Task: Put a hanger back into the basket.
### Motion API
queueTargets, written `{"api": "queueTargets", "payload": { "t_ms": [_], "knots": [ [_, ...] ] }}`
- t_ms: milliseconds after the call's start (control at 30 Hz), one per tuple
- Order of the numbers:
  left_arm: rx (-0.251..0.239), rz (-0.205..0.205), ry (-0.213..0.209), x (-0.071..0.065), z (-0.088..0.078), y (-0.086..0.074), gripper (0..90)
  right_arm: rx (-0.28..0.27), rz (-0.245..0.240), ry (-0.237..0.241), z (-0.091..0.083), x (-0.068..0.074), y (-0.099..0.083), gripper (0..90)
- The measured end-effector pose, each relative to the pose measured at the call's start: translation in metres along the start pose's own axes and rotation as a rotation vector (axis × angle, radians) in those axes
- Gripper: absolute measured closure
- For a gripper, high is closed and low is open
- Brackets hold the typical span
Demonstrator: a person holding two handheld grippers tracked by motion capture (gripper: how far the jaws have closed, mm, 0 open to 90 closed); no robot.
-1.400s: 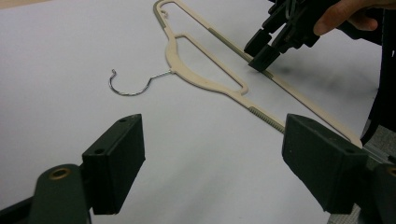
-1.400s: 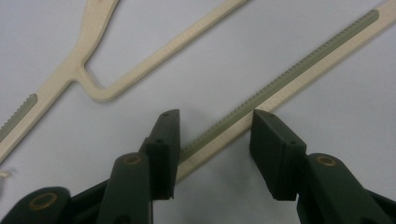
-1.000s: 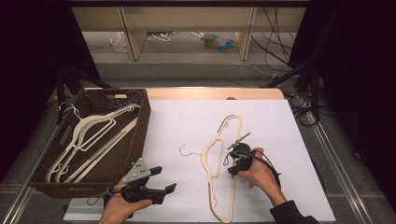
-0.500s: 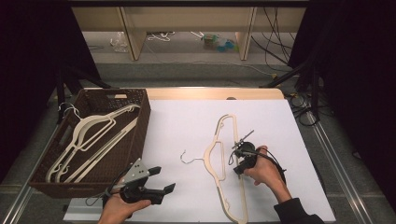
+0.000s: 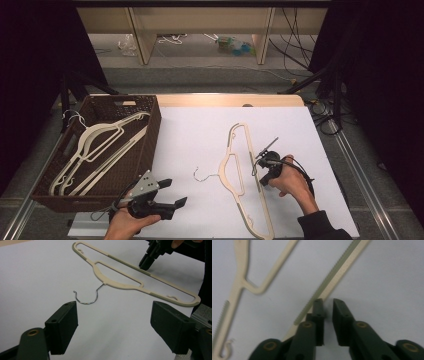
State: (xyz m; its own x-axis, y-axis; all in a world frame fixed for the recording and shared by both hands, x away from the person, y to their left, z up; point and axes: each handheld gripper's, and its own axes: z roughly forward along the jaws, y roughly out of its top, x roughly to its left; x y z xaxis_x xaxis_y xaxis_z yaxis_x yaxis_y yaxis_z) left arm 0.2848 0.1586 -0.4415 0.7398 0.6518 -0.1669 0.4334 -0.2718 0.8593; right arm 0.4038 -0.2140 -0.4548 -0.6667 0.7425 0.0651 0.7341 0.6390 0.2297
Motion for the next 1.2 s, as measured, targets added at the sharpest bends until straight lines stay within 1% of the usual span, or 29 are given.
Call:
{"api": "queueTargets", "payload": {
  "t_ms": [33,67,100,133,167,200,233,267,300,333,400,433,500,533,567,600,633,667,733,767,800,867,900,967,1000,1033,1067,1133,1200],
  "knots": [
    [0.007,0.009,0.000,0.000,0.000,0.000,22.0,-0.013,0.034,0.018,-0.001,-0.002,0.000,69.5],
    [0.008,0.010,0.000,0.000,0.000,0.000,22.0,-0.048,0.055,0.008,-0.001,-0.003,0.000,66.9],
    [0.009,0.010,0.000,0.000,0.000,0.000,22.0,-0.041,0.071,0.010,-0.004,-0.003,0.002,64.6],
    [0.008,0.010,0.000,0.001,0.000,0.000,22.0,-0.054,0.081,0.010,-0.005,-0.003,0.003,60.5],
    [0.007,0.008,0.000,0.001,0.000,0.000,22.0,-0.059,0.109,0.029,-0.006,-0.001,0.004,59.3],
    [0.005,0.006,0.000,0.001,0.000,0.000,22.0,-0.062,0.112,0.039,-0.005,0.000,0.004,57.8],
    [0.005,0.006,0.001,0.001,0.000,0.000,22.1,-0.061,0.115,0.026,-0.002,0.002,0.005,55.8],
    [0.001,0.002,0.001,0.000,0.000,0.000,22.0,-0.037,0.121,0.010,0.001,0.004,0.006,53.3],
    [0.001,0.002,-0.007,0.001,-0.001,0.000,22.1,-0.030,0.110,-0.002,0.004,0.006,0.007,49.8],
    [0.000,0.006,-0.006,0.001,-0.001,0.000,22.1,-0.007,0.120,-0.001,0.002,0.008,0.008,49.6],
    [0.003,0.005,-0.001,0.000,-0.001,0.000,22.1,-0.012,0.128,-0.026,0.004,0.012,0.009,52.1],
    [0.002,0.004,0.003,0.000,0.000,0.000,22.2,-0.002,0.111,-0.046,0.004,0.013,0.010,52.8],
    [0.008,0.011,0.003,0.000,0.000,0.000,22.2,0.014,0.101,-0.072,0.006,0.018,0.012,53.5],
    [0.005,0.007,0.002,0.000,0.000,0.000,22.2,0.033,0.094,-0.076,0.005,0.018,0.013,53.8],
    [0.003,0.005,-0.003,0.000,-0.001,0.000,22.2,0.041,0.099,-0.077,0.006,0.019,0.014,54.4],
    [0.001,0.006,-0.002,0.001,-0.001,0.000,22.2,0.046,0.090,-0.085,0.006,0.020,0.015,55.3],
    [-0.006,-0.001,-0.001,0.001,0.000,0.000,22.2,0.057,0.070,-0.087,0.006,0.019,0.015,56.9],
    [0.000,0.005,0.002,0.001,-0.001,0.000,22.2,0.069,0.079,-0.079,0.006,0.020,0.016,58.8],
    [0.000,0.004,0.007,0.001,-0.002,0.000,22.2,0.071,0.048,-0.079,0.006,0.017,0.016,62.8],
    [0.000,0.005,0.007,0.001,-0.002,0.000,22.2,0.082,0.076,-0.072,0.005,0.018,0.016,64.7],
    [-0.002,0.005,0.007,0.001,-0.002,0.000,22.2,0.084,0.071,-0.064,0.005,0.017,0.015,65.1],
    [-0.002,0.007,0.007,0.001,-0.003,-0.001,22.2,0.089,0.042,-0.056,0.004,0.013,0.014,66.4],
    [-0.001,0.008,0.008,0.001,-0.003,-0.001,22.2,0.083,0.040,-0.055,0.004,0.013,0.014,67.3],
    [-0.003,0.003,0.004,0.001,-0.003,-0.001,22.2,0.095,0.012,-0.050,0.003,0.012,0.014,69.0],
    [-0.004,0.004,0.004,0.001,-0.003,0.000,22.3,0.079,-0.017,-0.057,0.004,0.011,0.013,70.1],
    [-0.004,0.003,0.005,0.001,-0.003,0.000,22.3,0.086,-0.045,-0.056,0.003,0.010,0.013,71.2],
    [-0.004,0.004,0.003,0.001,-0.003,0.000,22.3,0.102,-0.036,-0.053,0.002,0.012,0.014,72.5],
    [-0.004,0.005,0.002,0.001,-0.003,0.000,22.3,0.115,-0.108,-0.052,0.001,0.011,0.012,75.0],
    [-0.002,0.008,0.001,0.001,-0.003,0.000,22.4,0.121,-0.163,-0.039,0.000,0.010,0.010,76.8]
  ]
}}
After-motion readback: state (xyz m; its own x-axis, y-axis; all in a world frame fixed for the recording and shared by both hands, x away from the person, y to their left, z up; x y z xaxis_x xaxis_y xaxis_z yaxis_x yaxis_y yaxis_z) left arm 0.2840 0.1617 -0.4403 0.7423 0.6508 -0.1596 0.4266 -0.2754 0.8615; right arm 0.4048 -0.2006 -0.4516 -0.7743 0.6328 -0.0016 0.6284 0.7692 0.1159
